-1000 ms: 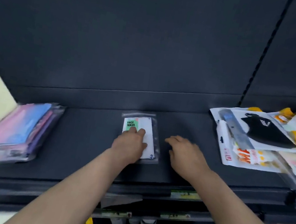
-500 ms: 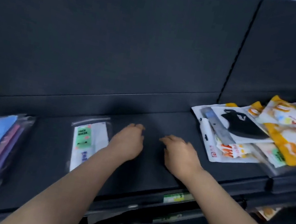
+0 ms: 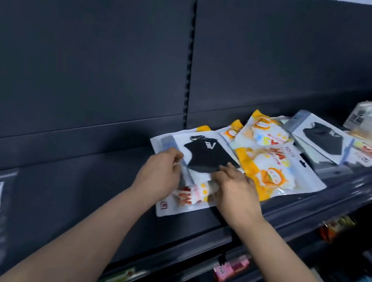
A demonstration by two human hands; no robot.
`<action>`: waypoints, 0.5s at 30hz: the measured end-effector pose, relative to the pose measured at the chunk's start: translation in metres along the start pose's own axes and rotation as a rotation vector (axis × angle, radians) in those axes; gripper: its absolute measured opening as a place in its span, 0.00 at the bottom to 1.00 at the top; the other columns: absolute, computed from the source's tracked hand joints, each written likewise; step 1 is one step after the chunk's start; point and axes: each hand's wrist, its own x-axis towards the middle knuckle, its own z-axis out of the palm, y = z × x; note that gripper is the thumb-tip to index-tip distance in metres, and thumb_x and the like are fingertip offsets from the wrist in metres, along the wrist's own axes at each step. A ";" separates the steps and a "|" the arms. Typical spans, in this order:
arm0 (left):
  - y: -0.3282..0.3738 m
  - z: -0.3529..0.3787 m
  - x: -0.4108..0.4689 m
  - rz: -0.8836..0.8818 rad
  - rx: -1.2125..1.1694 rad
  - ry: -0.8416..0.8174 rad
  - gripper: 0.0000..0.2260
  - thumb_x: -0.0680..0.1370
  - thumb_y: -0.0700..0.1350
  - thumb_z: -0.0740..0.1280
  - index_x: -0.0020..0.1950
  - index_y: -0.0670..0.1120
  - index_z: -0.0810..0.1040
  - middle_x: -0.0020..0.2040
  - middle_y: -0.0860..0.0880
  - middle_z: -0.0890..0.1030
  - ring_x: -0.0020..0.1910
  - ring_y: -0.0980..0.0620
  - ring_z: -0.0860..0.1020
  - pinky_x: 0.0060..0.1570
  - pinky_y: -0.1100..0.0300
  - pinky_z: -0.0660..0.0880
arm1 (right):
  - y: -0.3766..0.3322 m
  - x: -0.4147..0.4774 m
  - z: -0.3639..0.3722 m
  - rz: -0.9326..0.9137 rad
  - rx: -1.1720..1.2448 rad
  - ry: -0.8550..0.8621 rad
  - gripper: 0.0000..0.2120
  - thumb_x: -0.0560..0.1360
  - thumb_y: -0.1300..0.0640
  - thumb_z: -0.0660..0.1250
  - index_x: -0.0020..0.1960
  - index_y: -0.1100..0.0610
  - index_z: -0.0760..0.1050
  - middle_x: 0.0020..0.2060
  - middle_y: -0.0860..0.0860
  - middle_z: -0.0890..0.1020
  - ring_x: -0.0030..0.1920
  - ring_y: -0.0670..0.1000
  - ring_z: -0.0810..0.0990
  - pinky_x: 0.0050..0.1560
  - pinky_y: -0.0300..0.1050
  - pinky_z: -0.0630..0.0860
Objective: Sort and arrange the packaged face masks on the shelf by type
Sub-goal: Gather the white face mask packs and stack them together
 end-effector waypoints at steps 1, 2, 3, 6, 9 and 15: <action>0.014 0.011 0.007 0.009 0.011 0.002 0.14 0.80 0.43 0.61 0.64 0.50 0.74 0.61 0.49 0.79 0.59 0.49 0.77 0.59 0.52 0.75 | 0.018 0.004 -0.003 0.009 0.008 0.015 0.21 0.73 0.52 0.67 0.65 0.49 0.71 0.71 0.48 0.68 0.75 0.48 0.58 0.68 0.46 0.60; 0.028 0.021 0.014 0.019 0.025 0.007 0.14 0.80 0.43 0.61 0.65 0.50 0.74 0.62 0.50 0.79 0.61 0.49 0.76 0.60 0.53 0.74 | 0.035 0.007 -0.006 0.016 0.020 0.036 0.19 0.75 0.52 0.65 0.65 0.49 0.72 0.71 0.48 0.69 0.75 0.48 0.58 0.68 0.47 0.60; 0.040 0.031 0.022 0.029 0.038 0.015 0.14 0.80 0.43 0.62 0.66 0.49 0.74 0.63 0.50 0.78 0.62 0.50 0.76 0.61 0.53 0.73 | 0.051 0.010 -0.009 0.020 0.029 0.049 0.18 0.76 0.54 0.62 0.66 0.50 0.72 0.71 0.49 0.69 0.75 0.49 0.58 0.68 0.48 0.60; 0.071 0.059 0.041 0.040 0.069 0.020 0.15 0.79 0.43 0.62 0.66 0.48 0.74 0.64 0.49 0.78 0.63 0.49 0.75 0.62 0.53 0.73 | 0.091 0.015 -0.017 0.025 -0.006 0.043 0.20 0.78 0.56 0.59 0.70 0.51 0.67 0.73 0.49 0.66 0.76 0.51 0.55 0.71 0.51 0.57; 0.099 0.082 0.057 0.050 0.091 0.009 0.15 0.79 0.42 0.61 0.66 0.47 0.74 0.64 0.48 0.78 0.63 0.48 0.75 0.60 0.53 0.73 | 0.128 0.018 -0.024 0.057 -0.002 0.015 0.21 0.81 0.50 0.53 0.73 0.50 0.61 0.75 0.49 0.61 0.77 0.51 0.51 0.73 0.54 0.52; 0.134 0.106 0.083 0.043 0.072 -0.013 0.16 0.80 0.42 0.60 0.67 0.48 0.72 0.64 0.48 0.77 0.63 0.48 0.74 0.59 0.52 0.74 | 0.168 0.022 -0.028 0.037 0.105 -0.050 0.22 0.81 0.46 0.52 0.74 0.49 0.61 0.75 0.49 0.61 0.75 0.50 0.57 0.72 0.54 0.58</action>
